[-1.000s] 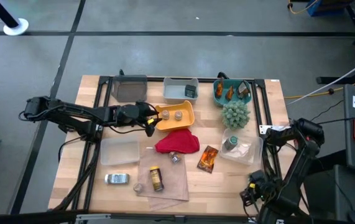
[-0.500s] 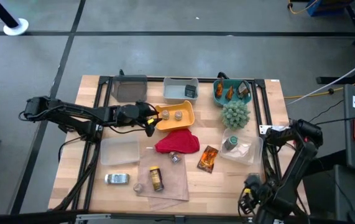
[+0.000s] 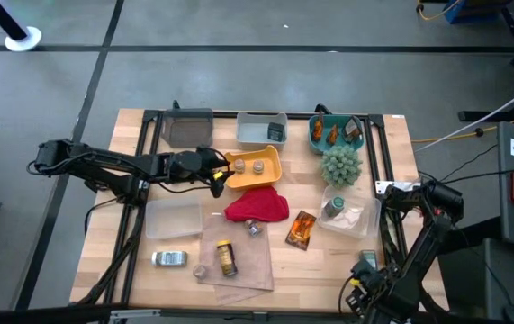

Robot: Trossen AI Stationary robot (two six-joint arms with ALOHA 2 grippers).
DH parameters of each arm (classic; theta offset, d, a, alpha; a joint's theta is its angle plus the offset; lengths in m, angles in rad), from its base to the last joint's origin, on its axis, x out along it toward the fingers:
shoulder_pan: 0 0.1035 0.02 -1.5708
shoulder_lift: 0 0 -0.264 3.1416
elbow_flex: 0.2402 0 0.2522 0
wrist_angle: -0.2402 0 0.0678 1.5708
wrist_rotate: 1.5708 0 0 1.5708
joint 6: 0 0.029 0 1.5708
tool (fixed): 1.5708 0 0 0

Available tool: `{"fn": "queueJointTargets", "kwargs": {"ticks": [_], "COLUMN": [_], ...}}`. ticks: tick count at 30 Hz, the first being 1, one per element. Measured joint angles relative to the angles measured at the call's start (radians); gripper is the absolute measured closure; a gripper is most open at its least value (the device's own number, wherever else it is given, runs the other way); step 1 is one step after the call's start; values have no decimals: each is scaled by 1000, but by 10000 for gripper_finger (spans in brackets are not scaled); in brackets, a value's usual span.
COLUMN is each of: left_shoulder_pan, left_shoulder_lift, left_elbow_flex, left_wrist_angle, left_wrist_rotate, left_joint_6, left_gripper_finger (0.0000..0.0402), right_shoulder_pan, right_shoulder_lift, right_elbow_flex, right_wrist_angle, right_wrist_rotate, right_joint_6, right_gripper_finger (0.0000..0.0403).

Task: Sort spices by type
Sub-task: Put the green seasoning bottle into the right transparent bin

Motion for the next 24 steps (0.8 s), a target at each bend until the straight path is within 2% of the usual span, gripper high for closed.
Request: {"fn": "queueJointTargets", "kwargs": {"ticks": [8,14,21,24], "left_shoulder_pan": [0,0,0,0], "left_shoulder_lift": [0,0,0,0], "left_elbow_flex": [0,0,0,0], "left_wrist_angle": [0,0,0,0], "left_wrist_rotate": [0,0,0,0], "left_joint_6": [0,1,6,6], "left_gripper_finger": [229,229,229,229], "right_shoulder_pan": [0,-1,0,0], "right_shoulder_lift": [12,52,80,97], "right_elbow_flex": [-1,-1,-2,-2], "right_wrist_angle": [-27,-19,-25,-37], "right_wrist_rotate": [-16,-76,-33,-59], "right_joint_6": [107,138,213,243], "right_gripper_finger": [123,123,123,123]}}
